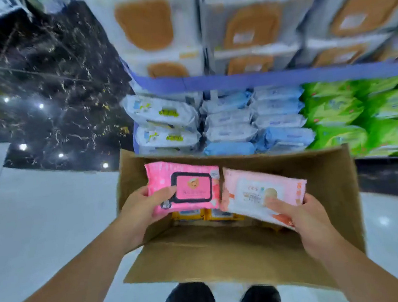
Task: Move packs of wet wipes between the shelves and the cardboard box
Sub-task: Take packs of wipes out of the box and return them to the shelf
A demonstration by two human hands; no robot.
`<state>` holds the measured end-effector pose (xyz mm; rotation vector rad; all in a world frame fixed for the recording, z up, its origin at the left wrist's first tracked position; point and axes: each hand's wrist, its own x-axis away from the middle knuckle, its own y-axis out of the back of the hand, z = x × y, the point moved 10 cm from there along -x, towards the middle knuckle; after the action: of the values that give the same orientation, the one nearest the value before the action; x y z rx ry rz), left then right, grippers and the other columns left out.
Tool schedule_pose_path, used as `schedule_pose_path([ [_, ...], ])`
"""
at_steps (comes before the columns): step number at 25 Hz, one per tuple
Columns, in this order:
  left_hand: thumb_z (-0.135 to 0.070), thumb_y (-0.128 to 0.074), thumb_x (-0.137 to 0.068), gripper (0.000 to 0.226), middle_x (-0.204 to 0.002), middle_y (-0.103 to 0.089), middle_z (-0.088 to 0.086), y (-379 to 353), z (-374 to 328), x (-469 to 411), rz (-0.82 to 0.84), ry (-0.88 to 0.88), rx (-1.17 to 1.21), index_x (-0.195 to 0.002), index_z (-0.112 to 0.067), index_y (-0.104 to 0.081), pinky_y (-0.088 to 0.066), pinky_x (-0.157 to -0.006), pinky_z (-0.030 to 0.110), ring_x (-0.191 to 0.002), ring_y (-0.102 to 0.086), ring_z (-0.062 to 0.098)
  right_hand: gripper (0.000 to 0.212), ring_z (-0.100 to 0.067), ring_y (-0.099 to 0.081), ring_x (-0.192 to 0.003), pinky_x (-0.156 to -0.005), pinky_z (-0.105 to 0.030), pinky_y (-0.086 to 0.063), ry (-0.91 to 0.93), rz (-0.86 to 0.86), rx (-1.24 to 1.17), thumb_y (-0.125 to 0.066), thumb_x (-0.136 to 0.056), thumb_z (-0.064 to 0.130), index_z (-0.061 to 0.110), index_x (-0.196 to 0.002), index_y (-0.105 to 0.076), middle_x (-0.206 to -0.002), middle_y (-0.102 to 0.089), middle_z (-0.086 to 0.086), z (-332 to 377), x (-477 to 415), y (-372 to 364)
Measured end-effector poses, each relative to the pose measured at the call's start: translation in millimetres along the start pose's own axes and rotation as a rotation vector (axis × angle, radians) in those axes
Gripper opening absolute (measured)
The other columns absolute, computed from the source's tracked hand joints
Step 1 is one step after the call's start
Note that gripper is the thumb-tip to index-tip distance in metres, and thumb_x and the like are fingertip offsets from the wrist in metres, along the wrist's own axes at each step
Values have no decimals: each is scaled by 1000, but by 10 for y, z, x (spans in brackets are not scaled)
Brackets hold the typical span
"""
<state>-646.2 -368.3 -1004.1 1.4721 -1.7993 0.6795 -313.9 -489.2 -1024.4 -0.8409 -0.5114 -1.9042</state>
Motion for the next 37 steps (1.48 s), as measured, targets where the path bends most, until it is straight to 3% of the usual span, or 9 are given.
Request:
schedule_pose_path([
  [5,-29,-85,-69,61,-112,-78,9,154,-1438,1701,75,-176,64,-124,-13,-66,-55,-97,44,-108,-72,29,81,-25,-77,-93,-75,-38,-63,127,40,4,-96,-47,41,9,-116,-70,-105,-79,-4,1585,1704,189],
  [9,-32,-77,-78,55,-123,-72,18,96,-2450,2602,142,-340,150,-127,-10,-66,-51,-103,49,-118,-67,35,109,-28,-75,-100,-90,-44,-58,307,-30,-3,-99,-23,54,11,-118,-69,-110,-77,-7,2723,2830,426],
  [12,-36,-68,-84,29,-115,-75,14,-225,-3221,3146,270,-481,167,-104,-17,-78,-62,-82,35,-97,-75,22,104,-31,-74,-101,-92,-45,-56,450,-103,-51,-100,-28,51,9,-117,-69,-110,-77,-9,3348,3533,571],
  [16,-63,-94,-38,76,-112,-76,16,-684,-4116,3761,448,-646,99,-99,-20,-83,-61,-80,40,-89,-76,23,83,-27,-76,-94,-72,-33,-60,641,-225,-150,-98,-39,43,10,-110,-72,-104,-78,-8,3920,4247,904],
  [20,-64,-94,-35,77,-109,-78,10,-1249,-4775,4450,558,-785,81,-99,-23,-83,-64,-73,31,-94,-76,21,86,-24,-75,-80,-57,-28,-57,757,-264,-209,-97,-38,43,8,-113,-71,-107,-76,-17,4389,4819,1440],
  [25,-70,-92,-32,78,-105,-79,7,-2253,-5288,5114,586,-940,49,-94,-24,-84,-63,-70,29,-94,-76,20,101,-31,-75,-93,-78,-42,-57,903,-299,-213,-98,-27,54,12,-115,-70,-107,-77,-12,5012,5324,2450],
  [29,-68,-91,-39,98,-116,-76,11,-3276,-5497,5350,552,-992,84,-117,-12,-73,-59,-90,44,-107,-72,30,93,-31,-75,-96,-88,-45,-55,964,-323,-204,-97,-36,46,8,-115,-69,-106,-77,-14,5399,5592,3473],
  [34,-52,-89,-58,90,-119,-75,11,-4749,-5593,5467,589,-975,95,-128,-4,-63,-64,-70,30,-111,-70,30,89,-35,-75,-96,-87,-47,-56,930,-340,-288,-97,-40,42,9,-117,-68,-107,-77,-14,5551,5558,4841],
  [37,-58,-88,-47,97,-115,-76,12,-5532,-5617,5330,589,-960,77,-123,-3,-65,-62,-64,30,-97,-73,27,81,-32,-77,-90,-79,-41,-57,918,-387,-282,-96,-42,39,9,-112,-71,-101,-78,-13,5650,5458,5500],
])
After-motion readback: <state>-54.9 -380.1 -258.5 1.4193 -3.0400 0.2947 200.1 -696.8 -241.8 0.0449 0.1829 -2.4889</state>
